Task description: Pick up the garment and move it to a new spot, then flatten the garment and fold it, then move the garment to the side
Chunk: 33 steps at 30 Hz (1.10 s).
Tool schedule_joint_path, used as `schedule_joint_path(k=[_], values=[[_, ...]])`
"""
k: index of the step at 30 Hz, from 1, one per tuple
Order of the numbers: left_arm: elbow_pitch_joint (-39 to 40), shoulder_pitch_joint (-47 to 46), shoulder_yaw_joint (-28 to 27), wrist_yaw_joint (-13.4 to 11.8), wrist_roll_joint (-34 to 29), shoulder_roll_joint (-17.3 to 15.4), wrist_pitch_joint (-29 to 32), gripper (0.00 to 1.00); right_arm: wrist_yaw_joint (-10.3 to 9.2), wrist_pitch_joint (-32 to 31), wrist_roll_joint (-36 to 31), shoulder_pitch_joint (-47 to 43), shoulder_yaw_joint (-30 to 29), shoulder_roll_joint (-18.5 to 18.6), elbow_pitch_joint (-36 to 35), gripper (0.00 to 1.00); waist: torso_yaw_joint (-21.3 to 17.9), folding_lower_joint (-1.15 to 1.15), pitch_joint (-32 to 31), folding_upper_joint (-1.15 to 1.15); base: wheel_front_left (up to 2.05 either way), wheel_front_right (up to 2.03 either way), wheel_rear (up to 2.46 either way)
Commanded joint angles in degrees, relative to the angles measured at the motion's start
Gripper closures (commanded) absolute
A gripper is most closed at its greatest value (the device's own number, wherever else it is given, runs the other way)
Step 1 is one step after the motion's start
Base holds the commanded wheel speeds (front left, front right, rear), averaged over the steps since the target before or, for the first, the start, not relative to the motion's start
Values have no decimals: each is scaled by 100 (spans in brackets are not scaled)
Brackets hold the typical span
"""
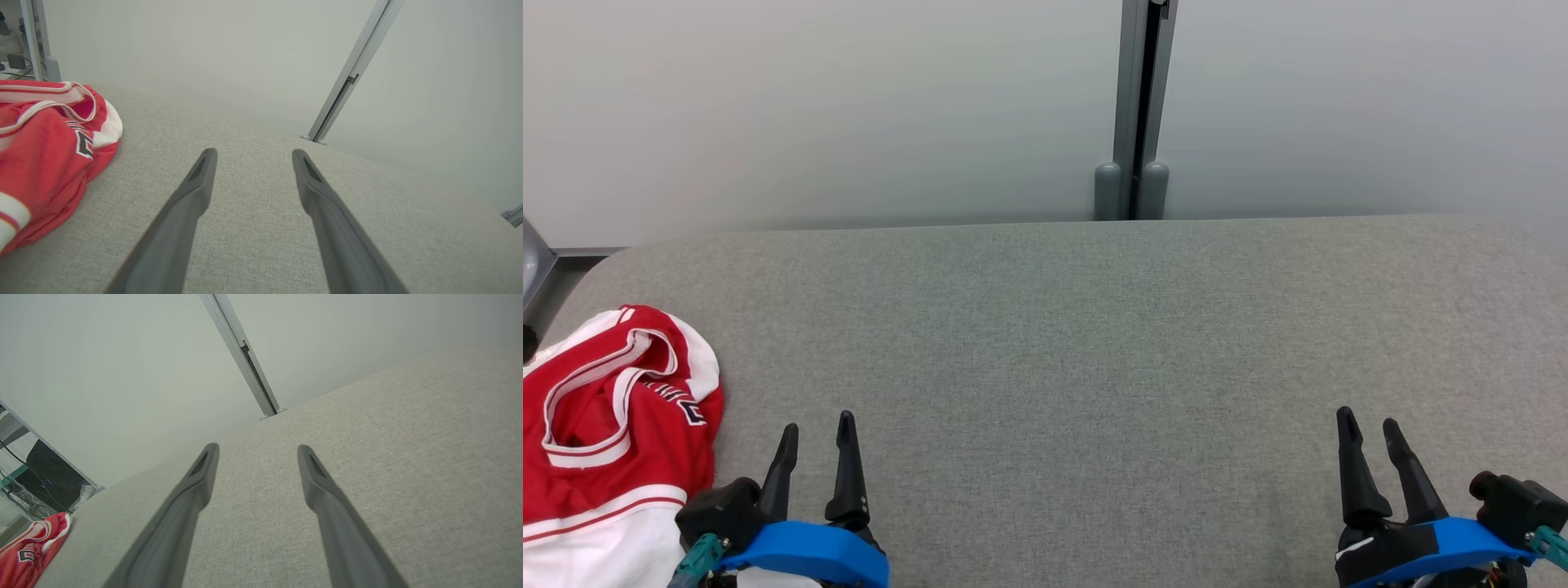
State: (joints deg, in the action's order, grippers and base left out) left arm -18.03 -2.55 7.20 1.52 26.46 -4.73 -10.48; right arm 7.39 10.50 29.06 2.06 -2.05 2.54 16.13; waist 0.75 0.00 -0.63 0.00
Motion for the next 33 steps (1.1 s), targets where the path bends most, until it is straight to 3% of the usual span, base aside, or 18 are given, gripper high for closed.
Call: schedule_joint_path(k=[1,33], values=[[11,-75,23,-24,-122,-27,-46,0,12,42,-131,-3,10,46,-7,0,1,0,-1,0,0,0,0],[-243,-59,281,-264,-1247,-93,-227,0,16,203,-1570,-153,-33,51,-1,0,7,0,-46,0,0,0,0]])
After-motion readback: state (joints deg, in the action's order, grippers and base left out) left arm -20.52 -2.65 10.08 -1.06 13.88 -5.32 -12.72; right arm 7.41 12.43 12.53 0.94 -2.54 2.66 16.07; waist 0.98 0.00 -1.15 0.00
